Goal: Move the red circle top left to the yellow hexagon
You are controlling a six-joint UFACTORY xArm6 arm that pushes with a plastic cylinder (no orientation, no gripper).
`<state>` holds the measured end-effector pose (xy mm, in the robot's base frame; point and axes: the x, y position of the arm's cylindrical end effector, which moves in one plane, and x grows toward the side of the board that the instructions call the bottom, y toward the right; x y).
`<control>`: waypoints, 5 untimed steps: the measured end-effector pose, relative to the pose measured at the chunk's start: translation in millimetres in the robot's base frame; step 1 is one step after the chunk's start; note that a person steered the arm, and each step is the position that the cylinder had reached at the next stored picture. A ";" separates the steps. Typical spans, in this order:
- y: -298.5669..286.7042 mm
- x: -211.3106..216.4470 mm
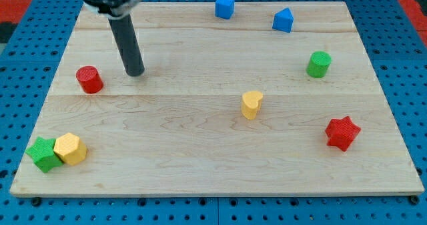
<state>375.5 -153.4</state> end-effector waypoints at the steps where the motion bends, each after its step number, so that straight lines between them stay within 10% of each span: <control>1: -50.8 -13.7; 5: -89.9 13.7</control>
<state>389.2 -243.3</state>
